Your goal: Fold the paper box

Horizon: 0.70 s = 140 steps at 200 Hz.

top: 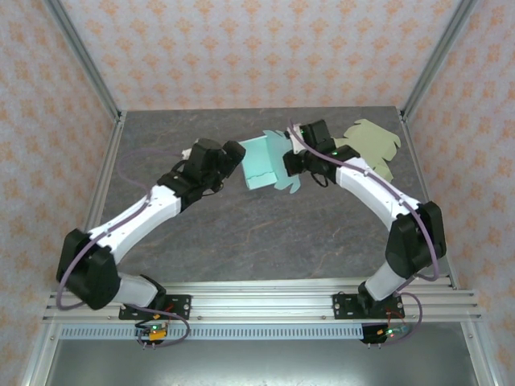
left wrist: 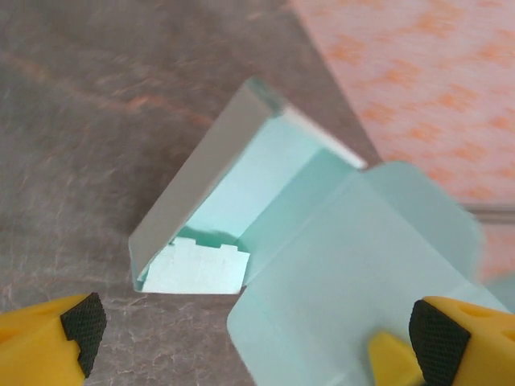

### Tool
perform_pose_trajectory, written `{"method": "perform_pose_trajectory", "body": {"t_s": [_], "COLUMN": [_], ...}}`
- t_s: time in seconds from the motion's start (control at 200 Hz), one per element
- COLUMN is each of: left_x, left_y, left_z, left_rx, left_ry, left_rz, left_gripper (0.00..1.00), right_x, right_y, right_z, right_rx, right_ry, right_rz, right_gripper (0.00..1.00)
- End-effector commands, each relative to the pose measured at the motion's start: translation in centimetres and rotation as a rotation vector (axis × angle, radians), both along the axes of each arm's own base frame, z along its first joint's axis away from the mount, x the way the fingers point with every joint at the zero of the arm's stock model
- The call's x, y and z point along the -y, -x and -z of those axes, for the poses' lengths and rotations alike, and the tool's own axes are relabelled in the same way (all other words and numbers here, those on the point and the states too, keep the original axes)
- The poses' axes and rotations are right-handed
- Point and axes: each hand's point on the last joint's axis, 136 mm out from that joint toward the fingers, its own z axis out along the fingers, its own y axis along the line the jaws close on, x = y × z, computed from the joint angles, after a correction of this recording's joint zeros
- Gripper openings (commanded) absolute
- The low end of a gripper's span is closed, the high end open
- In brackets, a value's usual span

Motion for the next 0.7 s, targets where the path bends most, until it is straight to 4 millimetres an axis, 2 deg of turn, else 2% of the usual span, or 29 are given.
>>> {"method": "perform_pose_trajectory", "body": {"t_s": [0.0, 0.12, 0.21, 0.38, 0.481, 0.621, 0.696], "left_x": [0.0, -0.4, 0.9, 4.1, 4.8, 5.3, 5.7], "left_y": [0.2, -0.2, 0.3, 2.8, 4.1, 4.8, 5.1], "left_z": [-2.1, -1.5, -0.7, 0.4, 0.7, 0.9, 1.1], "left_rx": [0.131, 0.149, 0.179, 0.248, 0.249, 0.248, 0.241], "left_ry": [-0.26, -0.381, -0.364, -0.314, -0.23, -0.135, -0.086], "left_rz": [0.245, 0.482, 0.675, 1.002, 1.088, 1.102, 1.118], "left_gripper": [1.0, 1.0, 1.0, 1.0, 1.0, 1.0, 0.91], "right_x": [0.8, 1.3, 0.7, 0.1, 0.0, 0.1, -0.1], "right_y": [0.9, 2.1, 4.0, 7.9, 9.7, 9.6, 9.6], "right_z": [-2.8, -2.5, -2.5, -2.9, -2.8, -2.9, -3.2], "right_rx": [0.109, 0.146, 0.16, 0.262, 0.277, 0.31, 0.327], "right_ry": [0.073, 0.14, 0.135, 0.095, 0.074, 0.087, 0.074], "right_rz": [-0.209, -0.36, -0.486, -0.692, -0.78, -0.786, -0.801], "right_gripper": [0.0, 0.0, 0.0, 0.0, 0.0, 0.0, 0.0]}}
